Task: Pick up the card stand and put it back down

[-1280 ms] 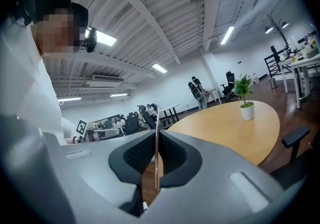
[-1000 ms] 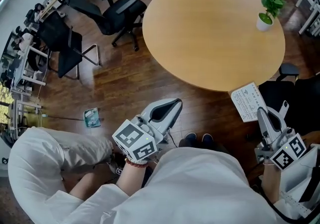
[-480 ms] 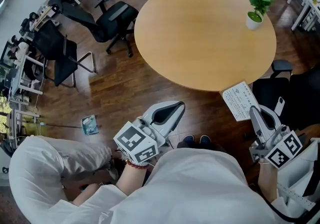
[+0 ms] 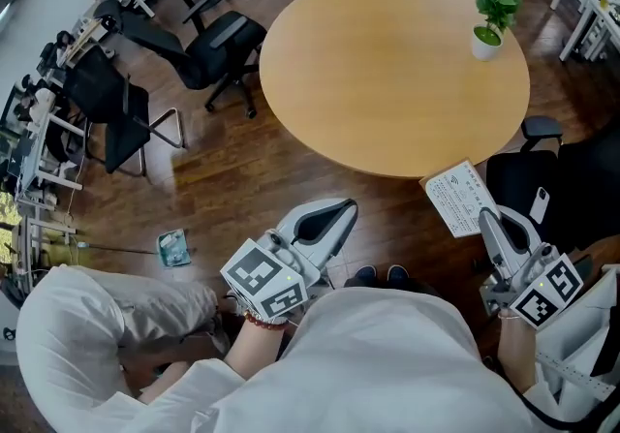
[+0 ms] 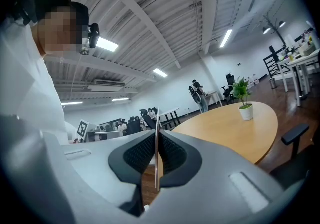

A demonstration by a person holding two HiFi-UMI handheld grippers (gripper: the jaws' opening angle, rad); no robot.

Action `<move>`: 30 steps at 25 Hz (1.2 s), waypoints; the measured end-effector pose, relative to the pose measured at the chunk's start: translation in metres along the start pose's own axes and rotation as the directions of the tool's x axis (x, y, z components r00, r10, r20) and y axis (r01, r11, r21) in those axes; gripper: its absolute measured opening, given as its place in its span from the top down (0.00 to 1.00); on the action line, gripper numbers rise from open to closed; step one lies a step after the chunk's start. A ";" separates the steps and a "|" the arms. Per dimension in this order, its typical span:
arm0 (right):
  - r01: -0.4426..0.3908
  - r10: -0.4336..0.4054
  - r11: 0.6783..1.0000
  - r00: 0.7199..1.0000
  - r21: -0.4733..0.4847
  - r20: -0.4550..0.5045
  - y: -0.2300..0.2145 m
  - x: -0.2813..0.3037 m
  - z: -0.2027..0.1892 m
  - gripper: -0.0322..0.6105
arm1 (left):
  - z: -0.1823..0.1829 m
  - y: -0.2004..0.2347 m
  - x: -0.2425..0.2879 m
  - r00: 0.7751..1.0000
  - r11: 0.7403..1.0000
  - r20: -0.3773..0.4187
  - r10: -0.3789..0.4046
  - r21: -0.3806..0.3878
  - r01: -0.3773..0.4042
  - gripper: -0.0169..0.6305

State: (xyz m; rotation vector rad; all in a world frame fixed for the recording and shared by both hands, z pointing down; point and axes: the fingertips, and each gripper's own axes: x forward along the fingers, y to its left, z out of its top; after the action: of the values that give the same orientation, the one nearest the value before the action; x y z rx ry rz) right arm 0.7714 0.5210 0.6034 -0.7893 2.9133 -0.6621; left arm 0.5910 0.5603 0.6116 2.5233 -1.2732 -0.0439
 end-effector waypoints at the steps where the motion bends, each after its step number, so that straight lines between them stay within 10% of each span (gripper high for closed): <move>1: -0.001 0.001 1.000 1.000 0.001 0.001 0.000 0.000 0.000 0.92 | -0.001 0.000 0.000 1.000 1.000 -0.002 0.004 -0.003 -0.004 0.97; 18: 0.125 -0.125 0.992 0.992 -0.021 0.017 0.003 0.007 0.036 0.92 | 0.011 0.026 -0.051 1.000 0.997 0.014 0.005 -0.073 -0.004 0.97; 30: 0.066 -0.067 0.998 0.997 -0.024 -0.027 -0.132 0.149 0.014 0.92 | -0.053 0.186 -0.035 0.968 0.944 -0.061 0.245 -0.212 -0.253 0.97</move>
State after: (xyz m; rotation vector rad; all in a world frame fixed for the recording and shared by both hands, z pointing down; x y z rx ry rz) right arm 0.7059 0.3395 0.6543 -0.8904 2.9363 -0.6518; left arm 0.4339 0.4994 0.7122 2.1557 -1.4773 -0.0789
